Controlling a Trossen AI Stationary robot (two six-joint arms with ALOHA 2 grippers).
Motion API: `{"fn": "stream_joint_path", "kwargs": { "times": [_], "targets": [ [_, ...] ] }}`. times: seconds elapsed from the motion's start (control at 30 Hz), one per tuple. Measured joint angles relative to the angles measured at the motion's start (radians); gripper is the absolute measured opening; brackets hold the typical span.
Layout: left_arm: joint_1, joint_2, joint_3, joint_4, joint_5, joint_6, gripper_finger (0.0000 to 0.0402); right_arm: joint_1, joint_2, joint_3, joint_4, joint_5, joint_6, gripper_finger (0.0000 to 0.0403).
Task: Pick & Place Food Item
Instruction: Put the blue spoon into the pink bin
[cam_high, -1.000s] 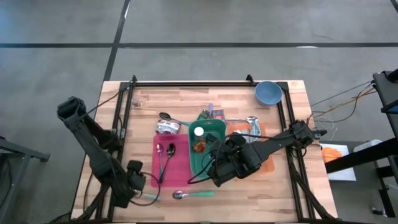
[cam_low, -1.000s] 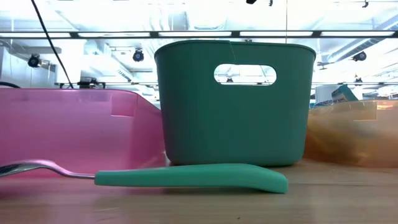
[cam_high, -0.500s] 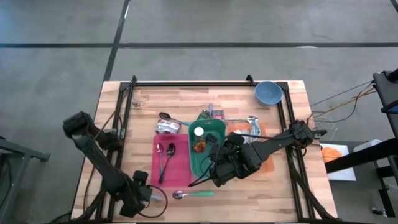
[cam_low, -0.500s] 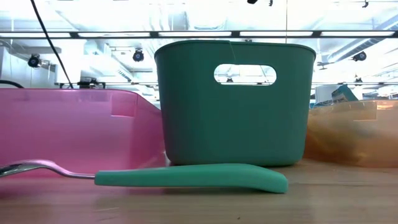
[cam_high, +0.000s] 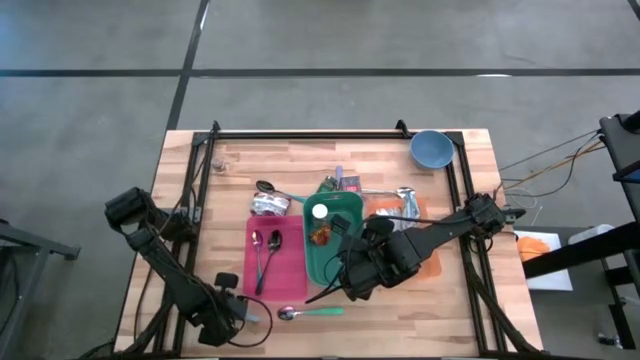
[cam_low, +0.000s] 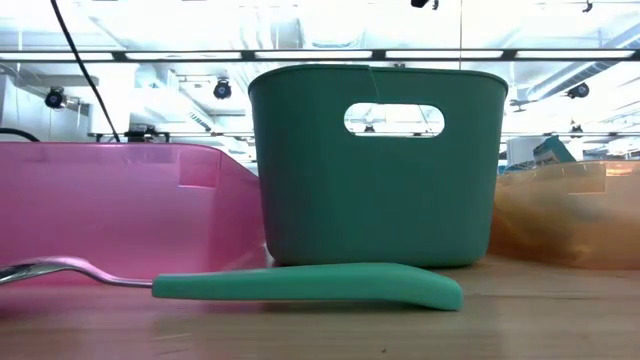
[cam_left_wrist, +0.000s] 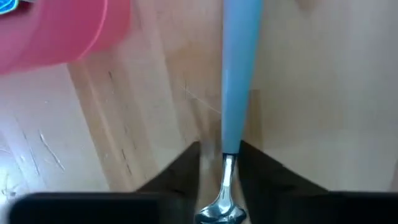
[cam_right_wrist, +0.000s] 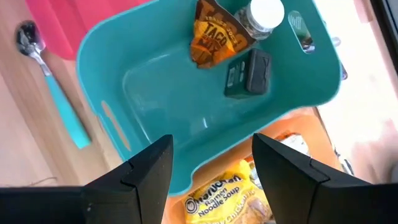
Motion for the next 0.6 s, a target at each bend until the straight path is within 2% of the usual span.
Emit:
{"fn": "stream_joint_path", "kwargs": {
  "times": [0.07,0.13,0.37,0.6],
  "targets": [
    [-0.001,-0.001,0.000,0.008,0.018,-0.013,0.0037,0.000,0.000,0.000,-0.010,0.000,0.000,0.0217],
    [-0.001,-0.004,0.000,0.009,0.036,-0.041,0.0013,0.000,0.000,0.000,-0.019,0.000,-0.006,0.0217],
    [-0.002,-0.022,0.010,0.004,0.111,-0.146,0.0002,0.000,0.000,0.000,-0.021,0.002,-0.064,0.0217],
    [-0.002,-0.119,0.069,0.000,0.095,-0.289,0.0000,0.000,0.000,0.000,-0.021,0.003,-0.108,0.0217]
  ]
}}
